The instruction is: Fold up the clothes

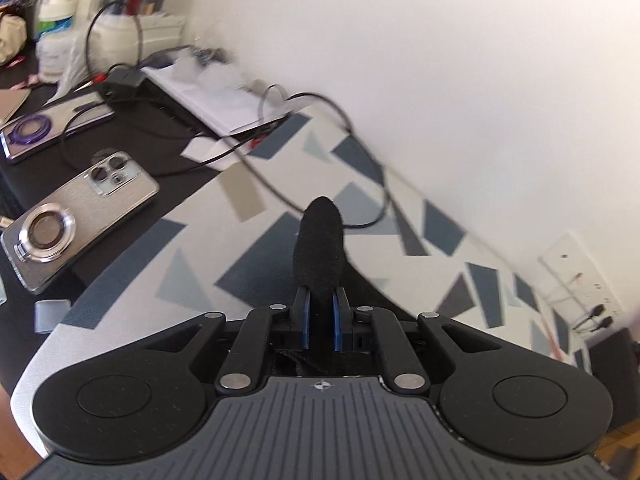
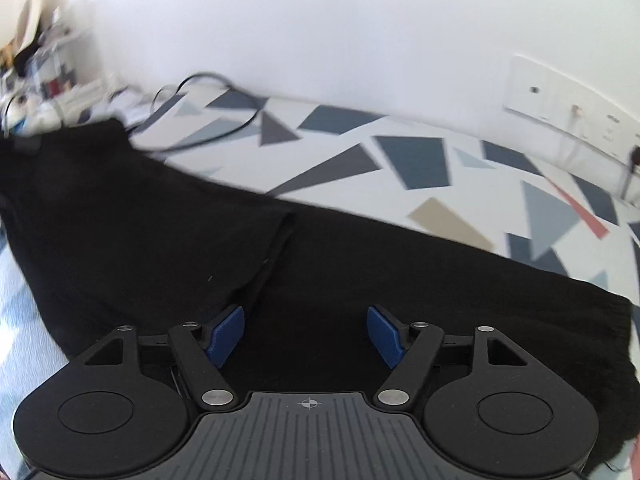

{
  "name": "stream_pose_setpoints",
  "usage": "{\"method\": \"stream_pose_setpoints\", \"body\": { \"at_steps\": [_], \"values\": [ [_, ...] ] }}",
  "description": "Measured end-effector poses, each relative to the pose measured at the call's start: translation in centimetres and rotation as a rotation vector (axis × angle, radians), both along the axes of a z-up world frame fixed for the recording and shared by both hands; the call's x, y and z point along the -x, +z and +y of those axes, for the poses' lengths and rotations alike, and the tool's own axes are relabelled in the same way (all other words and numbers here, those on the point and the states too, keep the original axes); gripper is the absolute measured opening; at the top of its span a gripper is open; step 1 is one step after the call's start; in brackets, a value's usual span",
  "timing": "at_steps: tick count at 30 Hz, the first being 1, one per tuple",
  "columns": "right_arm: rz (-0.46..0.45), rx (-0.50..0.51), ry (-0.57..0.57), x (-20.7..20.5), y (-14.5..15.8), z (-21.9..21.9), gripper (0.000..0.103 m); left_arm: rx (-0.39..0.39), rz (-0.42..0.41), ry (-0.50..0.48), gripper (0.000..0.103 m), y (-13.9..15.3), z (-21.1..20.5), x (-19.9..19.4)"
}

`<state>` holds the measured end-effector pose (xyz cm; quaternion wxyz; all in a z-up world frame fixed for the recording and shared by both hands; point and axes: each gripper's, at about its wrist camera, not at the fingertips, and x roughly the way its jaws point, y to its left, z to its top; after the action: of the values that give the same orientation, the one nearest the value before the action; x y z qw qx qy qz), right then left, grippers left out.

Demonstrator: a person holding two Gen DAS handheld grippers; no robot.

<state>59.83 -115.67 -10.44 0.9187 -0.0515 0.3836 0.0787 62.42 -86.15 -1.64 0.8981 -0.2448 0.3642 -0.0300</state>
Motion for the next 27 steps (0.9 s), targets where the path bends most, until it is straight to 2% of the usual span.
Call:
{"method": "stream_pose_setpoints", "body": {
  "at_steps": [3,6,7,12,15,17,22,25,27],
  "values": [
    [-0.047,0.076,0.04,0.4,-0.5,1.1,0.07,0.028,-0.065,-0.084,0.011,1.9,-2.2,0.5],
    [-0.079,0.0,0.019,1.4,0.7,-0.8,0.072,0.036,-0.126,-0.2,0.011,3.9,-5.4,0.7],
    [-0.095,-0.037,-0.012,2.1,1.2,-2.2,0.077,0.042,-0.142,-0.236,0.011,4.4,-6.4,0.7],
    [-0.135,-0.159,-0.194,5.3,3.1,-11.3,0.078,0.065,-0.211,-0.424,0.011,6.1,-13.9,1.1],
    [-0.145,-0.154,-0.328,7.5,3.4,-17.1,0.078,0.08,-0.227,-0.519,0.011,6.1,-18.6,1.2],
    [-0.147,-0.129,-0.416,8.8,3.3,-20.5,0.078,0.096,-0.227,-0.585,0.011,5.6,-21.9,1.4],
    [-0.125,-0.145,-0.59,11.9,2.1,-26.9,0.078,0.104,-0.218,-0.749,0.011,3.1,-30.1,2.2],
    [-0.108,-0.159,-0.654,13.4,0.9,-29.1,0.077,0.078,-0.165,-0.835,0.011,0.0,-35.2,2.9],
    [-0.092,-0.191,-0.679,14.1,0.4,-29.9,0.077,0.027,-0.097,-0.894,0.012,-3.3,-38.3,3.1]
  ]
}}
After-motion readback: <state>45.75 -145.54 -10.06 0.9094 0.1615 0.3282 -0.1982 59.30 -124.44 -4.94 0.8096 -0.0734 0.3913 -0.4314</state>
